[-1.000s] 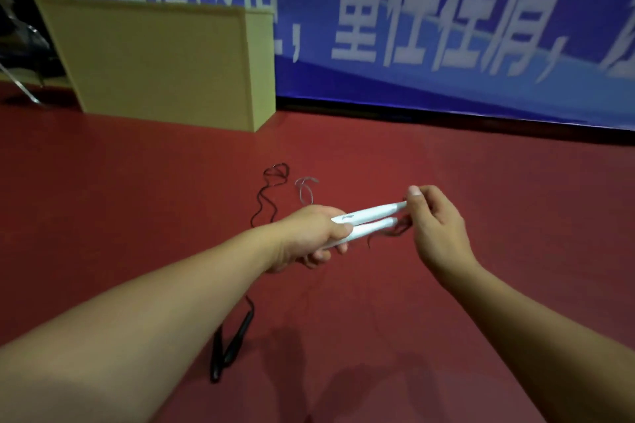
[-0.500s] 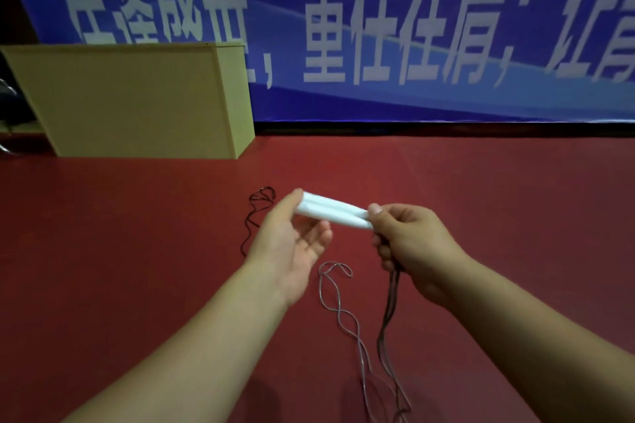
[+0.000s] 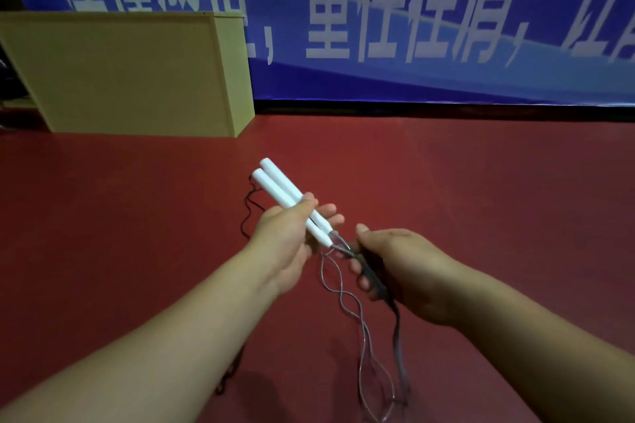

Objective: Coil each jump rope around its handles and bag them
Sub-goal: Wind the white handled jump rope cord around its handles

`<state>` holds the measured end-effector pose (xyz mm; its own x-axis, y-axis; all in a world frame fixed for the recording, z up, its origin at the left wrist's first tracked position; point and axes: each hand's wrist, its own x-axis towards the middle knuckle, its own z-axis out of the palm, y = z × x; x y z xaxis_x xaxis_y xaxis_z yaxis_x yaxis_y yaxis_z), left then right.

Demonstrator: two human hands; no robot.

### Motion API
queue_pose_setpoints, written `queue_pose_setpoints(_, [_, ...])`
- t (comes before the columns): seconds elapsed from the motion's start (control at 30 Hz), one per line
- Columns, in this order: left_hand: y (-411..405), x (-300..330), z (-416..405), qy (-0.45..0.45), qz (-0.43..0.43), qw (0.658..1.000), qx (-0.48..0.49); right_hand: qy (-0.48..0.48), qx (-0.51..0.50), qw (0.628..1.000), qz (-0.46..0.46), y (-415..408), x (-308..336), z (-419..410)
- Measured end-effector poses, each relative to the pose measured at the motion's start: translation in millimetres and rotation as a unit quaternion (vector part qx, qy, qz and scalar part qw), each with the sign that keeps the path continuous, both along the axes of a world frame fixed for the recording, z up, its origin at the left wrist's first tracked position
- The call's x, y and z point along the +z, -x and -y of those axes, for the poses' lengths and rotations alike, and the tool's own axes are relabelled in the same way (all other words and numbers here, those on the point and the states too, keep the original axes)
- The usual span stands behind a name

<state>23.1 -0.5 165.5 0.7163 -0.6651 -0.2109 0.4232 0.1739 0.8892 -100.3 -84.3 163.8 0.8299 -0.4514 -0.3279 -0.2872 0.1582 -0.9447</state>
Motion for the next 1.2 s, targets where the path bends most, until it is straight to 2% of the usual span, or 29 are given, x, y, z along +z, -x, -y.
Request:
queue_pose_setpoints(0.13, [-12.6,-7.7,-4.5,-0.074,0.138,0.987,0.029,-0.004,0.056,0.996,-0.068,-0.5,-3.9,16.5])
queue_pose_setpoints(0.2, [-27.4,-13.9,-7.8,-0.125,0.231,0.961,0.083,0.108,0.066,0.986,-0.104,3.5,-7.1,28.1])
queue_pose_setpoints(0.27, [-48.5,-21.5,-14.9,-0.186,0.318,0.918,0.146,0.244,0.084,0.956,-0.141,11.0,-5.7,39.3])
queue_pose_setpoints(0.33, [-64.4,-29.3,-24.8,-0.269,0.406,0.860,0.150,0.254,0.091,0.952,-0.143,16.7,-4.0,48.9])
queue_pose_setpoints(0.43, [-65.4,-40.0,-32.6,-0.377,0.521,0.766,0.023,0.246,0.091,0.955,-0.139,21.8,-2.9,57.2])
queue_pose_setpoints(0.47, [-62.0,-40.9,-33.7,-0.384,0.533,0.754,-0.034,0.268,0.090,0.949,-0.137,22.4,-3.5,58.0])
queue_pose_setpoints(0.5, [-56.5,-40.5,-33.7,-0.369,0.517,0.766,-0.096,0.289,0.086,0.945,-0.127,22.5,-4.3,58.7])
queue_pose_setpoints(0.53, [-50.6,-39.0,-35.0,-0.342,0.477,0.793,-0.164,0.299,0.074,0.945,-0.107,21.4,-3.8,57.2])
queue_pose_setpoints(0.6, [-35.8,-32.8,-34.0,-0.283,0.359,0.843,-0.282,0.300,0.043,0.951,-0.064,20.4,0.8,54.3])
queue_pose_setpoints(0.63, [-29.1,-28.4,-33.0,-0.266,0.314,0.855,-0.316,0.303,0.035,0.951,-0.050,19.2,3.7,52.0])
queue_pose_setpoints(0.73, [-10.8,-16.3,-27.2,-0.239,0.275,0.861,-0.355,0.323,0.033,0.945,-0.033,15.5,6.2,46.6])
queue_pose_setpoints(0.83, [1.7,-11.0,-20.7,-0.236,0.320,0.846,-0.356,0.275,0.034,0.961,-0.017,11.2,4.3,41.6])
queue_pose_setpoints(0.9, [4.6,-9.4,-17.4,-0.227,0.313,0.847,-0.366,0.241,0.045,0.969,-0.003,8.5,3.1,40.3])
queue_pose_setpoints(1.1, [1.9,-3.3,-13.6,-0.197,0.224,0.854,-0.426,0.151,0.038,0.987,0.043,6.8,3.1,48.3])
queue_pose_setpoints(1.2, [-4.1,-5.2,-13.3,-0.172,0.148,0.855,-0.467,0.132,0.060,0.988,0.044,7.7,4.2,51.0])
